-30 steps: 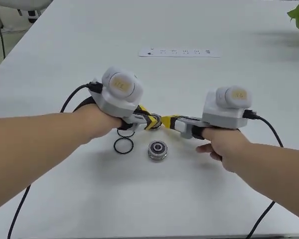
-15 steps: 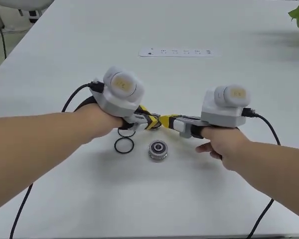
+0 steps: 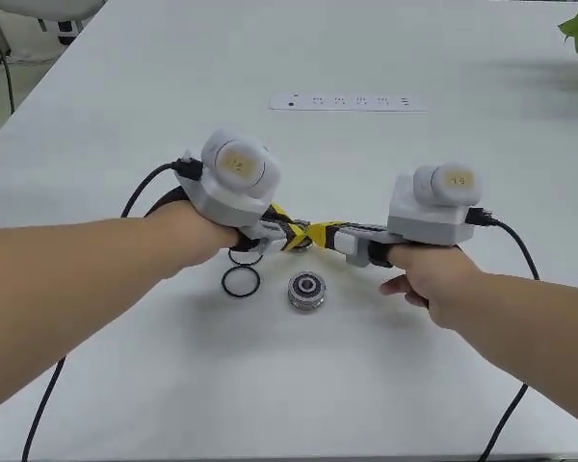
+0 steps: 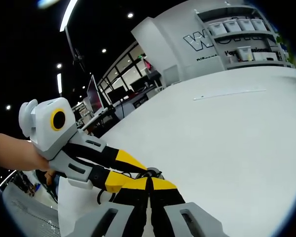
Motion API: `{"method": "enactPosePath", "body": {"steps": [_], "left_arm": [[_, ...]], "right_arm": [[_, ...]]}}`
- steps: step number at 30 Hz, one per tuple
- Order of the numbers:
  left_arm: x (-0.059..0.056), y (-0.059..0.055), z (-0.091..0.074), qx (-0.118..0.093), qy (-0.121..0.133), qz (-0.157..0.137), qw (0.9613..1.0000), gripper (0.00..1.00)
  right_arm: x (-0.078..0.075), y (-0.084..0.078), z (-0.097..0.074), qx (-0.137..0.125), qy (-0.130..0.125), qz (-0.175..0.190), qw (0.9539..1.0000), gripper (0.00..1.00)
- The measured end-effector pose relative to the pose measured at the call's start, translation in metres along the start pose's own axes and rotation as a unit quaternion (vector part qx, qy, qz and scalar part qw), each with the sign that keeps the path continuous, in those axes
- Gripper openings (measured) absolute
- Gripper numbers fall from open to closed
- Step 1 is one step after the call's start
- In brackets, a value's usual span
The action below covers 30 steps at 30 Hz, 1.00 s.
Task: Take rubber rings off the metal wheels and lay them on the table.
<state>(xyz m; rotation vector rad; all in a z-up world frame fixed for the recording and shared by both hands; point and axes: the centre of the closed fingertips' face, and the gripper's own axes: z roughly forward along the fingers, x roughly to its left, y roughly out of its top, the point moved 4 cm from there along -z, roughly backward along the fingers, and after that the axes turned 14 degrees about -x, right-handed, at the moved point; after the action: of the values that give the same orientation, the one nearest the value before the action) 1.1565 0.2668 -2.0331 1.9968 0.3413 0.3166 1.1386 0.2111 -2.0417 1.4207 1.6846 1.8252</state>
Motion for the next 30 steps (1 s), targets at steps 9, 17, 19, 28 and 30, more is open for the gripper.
{"method": "enactPosePath", "body": {"steps": [9,17,19,28,30], "left_arm": [[-0.0003,-0.0001,0.0,-0.002,-0.002,0.0,1.0,0.06],[-0.0006,0.0003,-0.0004,-0.003,-0.003,0.0,1.0,0.06],[-0.0008,0.0004,-0.0005,-0.003,-0.004,-0.001,1.0,0.07],[-0.0014,0.0006,-0.0006,-0.002,-0.005,-0.002,1.0,0.07],[-0.0014,0.0005,-0.0006,-0.002,-0.005,-0.002,1.0,0.07]], "right_arm": [[0.0038,0.0021,0.0001,-0.004,0.015,0.017,0.9997,0.0],[0.0044,0.003,-0.0011,-0.004,0.019,0.021,0.9996,0.0],[0.0048,0.0036,-0.002,-0.005,0.021,0.025,0.9994,0.0],[0.0074,0.0043,-0.0036,-0.008,0.03,0.03,0.9991,0.0],[0.0093,0.0044,-0.0035,-0.008,0.035,0.031,0.9989,0.0]]}}
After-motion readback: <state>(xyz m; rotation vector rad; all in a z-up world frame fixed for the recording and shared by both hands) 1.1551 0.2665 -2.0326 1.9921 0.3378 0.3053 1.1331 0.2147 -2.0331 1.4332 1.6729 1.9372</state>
